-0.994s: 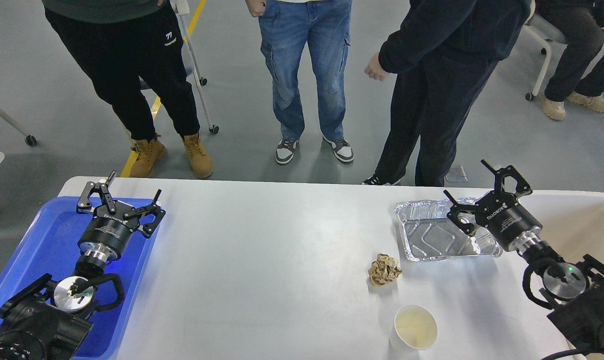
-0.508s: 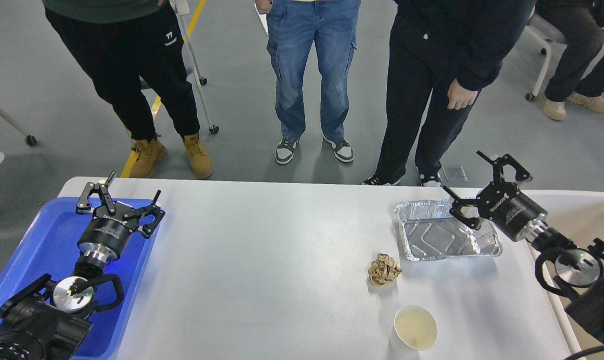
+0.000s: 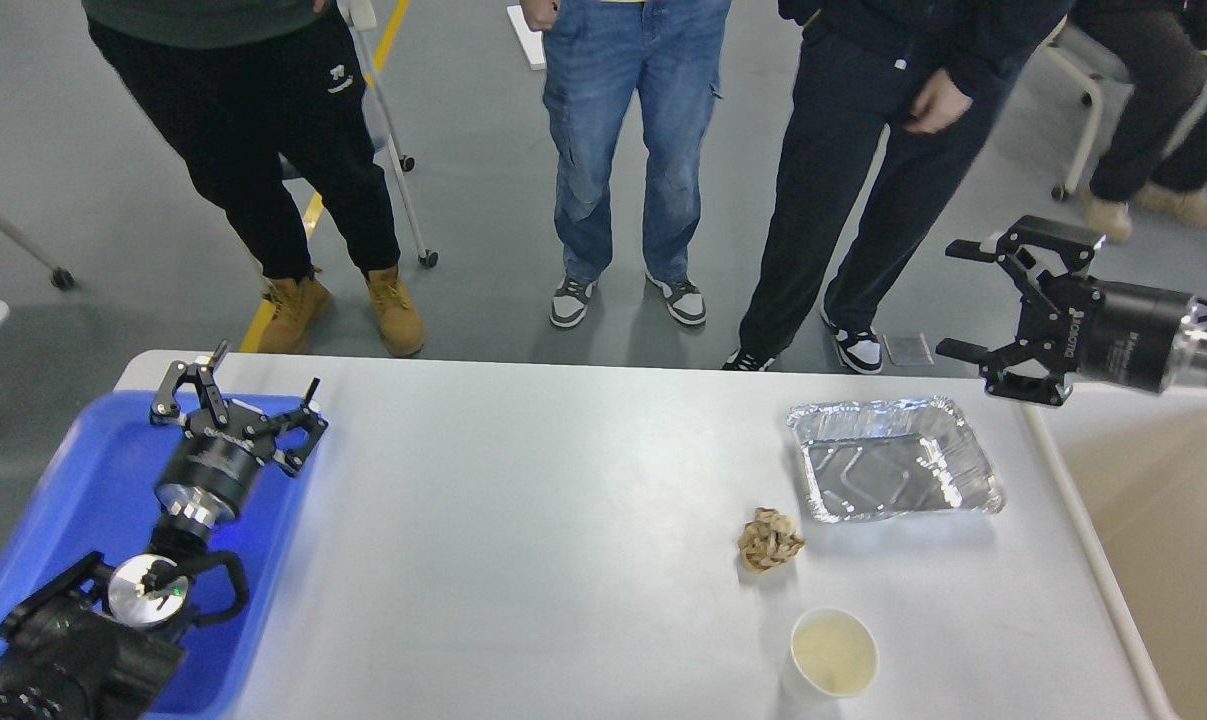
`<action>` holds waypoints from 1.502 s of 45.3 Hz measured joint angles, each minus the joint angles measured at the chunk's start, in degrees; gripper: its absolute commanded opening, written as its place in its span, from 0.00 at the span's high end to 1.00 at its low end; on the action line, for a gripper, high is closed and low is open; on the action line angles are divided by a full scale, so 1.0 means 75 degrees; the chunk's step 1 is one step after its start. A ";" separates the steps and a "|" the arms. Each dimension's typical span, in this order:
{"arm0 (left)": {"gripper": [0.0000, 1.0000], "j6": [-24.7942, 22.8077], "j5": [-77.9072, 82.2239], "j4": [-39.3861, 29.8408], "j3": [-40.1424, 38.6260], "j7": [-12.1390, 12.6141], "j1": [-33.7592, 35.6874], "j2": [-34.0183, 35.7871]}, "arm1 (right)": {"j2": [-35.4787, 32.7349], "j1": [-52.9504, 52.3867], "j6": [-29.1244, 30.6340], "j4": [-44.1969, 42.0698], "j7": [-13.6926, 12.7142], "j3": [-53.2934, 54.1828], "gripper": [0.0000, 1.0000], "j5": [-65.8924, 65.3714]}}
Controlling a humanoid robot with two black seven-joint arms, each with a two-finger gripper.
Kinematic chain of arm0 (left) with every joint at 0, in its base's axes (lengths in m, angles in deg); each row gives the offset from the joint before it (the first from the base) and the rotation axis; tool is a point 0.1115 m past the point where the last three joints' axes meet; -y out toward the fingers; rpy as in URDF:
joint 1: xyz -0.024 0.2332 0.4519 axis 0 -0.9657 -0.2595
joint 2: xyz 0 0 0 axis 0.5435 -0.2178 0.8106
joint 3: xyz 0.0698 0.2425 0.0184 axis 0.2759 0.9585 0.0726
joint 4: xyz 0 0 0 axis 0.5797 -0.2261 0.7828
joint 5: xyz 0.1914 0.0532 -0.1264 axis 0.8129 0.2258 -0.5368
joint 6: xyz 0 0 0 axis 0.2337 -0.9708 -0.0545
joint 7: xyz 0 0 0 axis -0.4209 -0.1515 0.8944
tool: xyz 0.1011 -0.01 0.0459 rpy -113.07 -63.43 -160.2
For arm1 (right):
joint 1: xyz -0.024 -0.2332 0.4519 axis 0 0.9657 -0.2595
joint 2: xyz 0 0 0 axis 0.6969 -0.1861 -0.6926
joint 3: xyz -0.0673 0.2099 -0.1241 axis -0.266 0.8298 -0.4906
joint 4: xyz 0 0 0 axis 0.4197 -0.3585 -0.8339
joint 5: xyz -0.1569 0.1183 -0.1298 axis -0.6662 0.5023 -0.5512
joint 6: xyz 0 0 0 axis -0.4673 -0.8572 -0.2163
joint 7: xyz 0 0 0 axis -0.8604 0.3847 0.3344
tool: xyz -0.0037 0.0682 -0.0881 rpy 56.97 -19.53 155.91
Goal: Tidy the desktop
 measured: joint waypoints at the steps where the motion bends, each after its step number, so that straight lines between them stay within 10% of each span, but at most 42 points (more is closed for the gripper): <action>1: 0.00 0.0000 0.0000 0.0000 0.0000 0.0000 -0.0001 0.0000 | -0.0118 -0.0245 -0.0003 0.0139 -0.0002 -0.0308 0.00 -0.0039; 12: 0.00 0.0000 0.0004 0.0001 0.0001 0.0009 0.0002 0.0000 | -0.0886 -0.2000 0.0162 0.1648 0.0035 -0.5645 0.00 -0.0412; 25: 0.00 0.0000 0.0001 0.0000 0.0001 0.0011 0.0000 0.0001 | 0.0507 -0.5330 0.0294 0.3335 0.0401 -1.0405 0.00 -0.1095; 43: 0.00 0.0000 0.0001 0.0000 0.0001 0.0012 -0.0001 0.0001 | 0.1260 -1.1469 0.0426 0.3796 0.0575 -1.1625 0.00 -0.1355; 68: 0.00 0.0000 0.0002 0.0000 0.0001 0.0001 0.0000 0.0001 | 0.1413 -1.1573 0.0383 0.3868 0.0603 -1.1755 0.00 -0.1693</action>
